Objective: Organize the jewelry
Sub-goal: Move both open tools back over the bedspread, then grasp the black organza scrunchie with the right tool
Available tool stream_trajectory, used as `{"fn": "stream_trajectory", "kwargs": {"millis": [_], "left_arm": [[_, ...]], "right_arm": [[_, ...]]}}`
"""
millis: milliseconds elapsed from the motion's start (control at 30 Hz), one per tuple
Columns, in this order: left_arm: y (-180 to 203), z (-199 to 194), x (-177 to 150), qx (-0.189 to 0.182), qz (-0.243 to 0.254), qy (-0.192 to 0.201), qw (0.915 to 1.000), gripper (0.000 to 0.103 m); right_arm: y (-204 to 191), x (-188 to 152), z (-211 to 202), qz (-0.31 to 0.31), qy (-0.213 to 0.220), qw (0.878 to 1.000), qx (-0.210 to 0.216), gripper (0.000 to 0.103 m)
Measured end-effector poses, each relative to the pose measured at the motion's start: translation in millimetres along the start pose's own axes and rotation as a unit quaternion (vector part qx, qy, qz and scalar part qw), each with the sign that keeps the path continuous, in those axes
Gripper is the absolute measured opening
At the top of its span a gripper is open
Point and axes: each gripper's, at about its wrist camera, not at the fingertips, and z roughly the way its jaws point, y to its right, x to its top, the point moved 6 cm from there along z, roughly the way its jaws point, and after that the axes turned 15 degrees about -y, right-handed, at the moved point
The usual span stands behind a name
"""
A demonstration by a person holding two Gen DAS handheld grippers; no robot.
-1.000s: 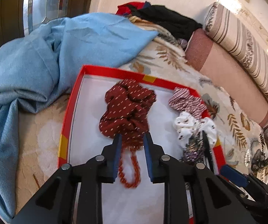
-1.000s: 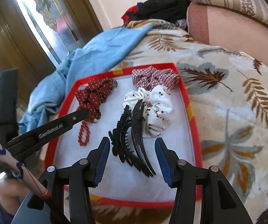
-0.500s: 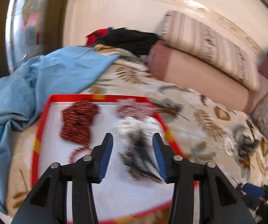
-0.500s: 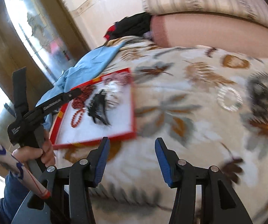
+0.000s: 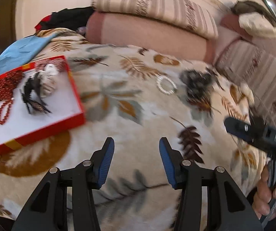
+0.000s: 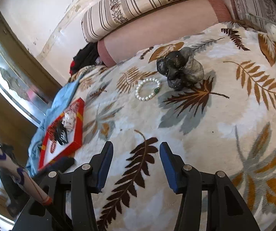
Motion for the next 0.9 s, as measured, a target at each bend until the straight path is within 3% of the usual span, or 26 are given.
{"fn": "stream_trajectory", "kwargs": {"millis": [300, 633, 900], "left_arm": [[54.0, 2.1, -3.6, 0.015, 0.049, -0.008, 0.9986, 0.047], [64.0, 5.0, 7.0, 0.054, 0.073, 0.001, 0.9958, 0.047], [68.5, 8.4, 14.3, 0.084, 0.1, 0.02, 0.9913, 0.047]], "right_arm": [[5.2, 0.2, -18.9, 0.012, 0.016, 0.999, 0.048, 0.055], [13.4, 1.0, -27.3, 0.029, 0.019, 0.997, 0.071, 0.055], [11.4, 1.7, -19.9, 0.026, 0.009, 0.998, 0.064, 0.056]]}}
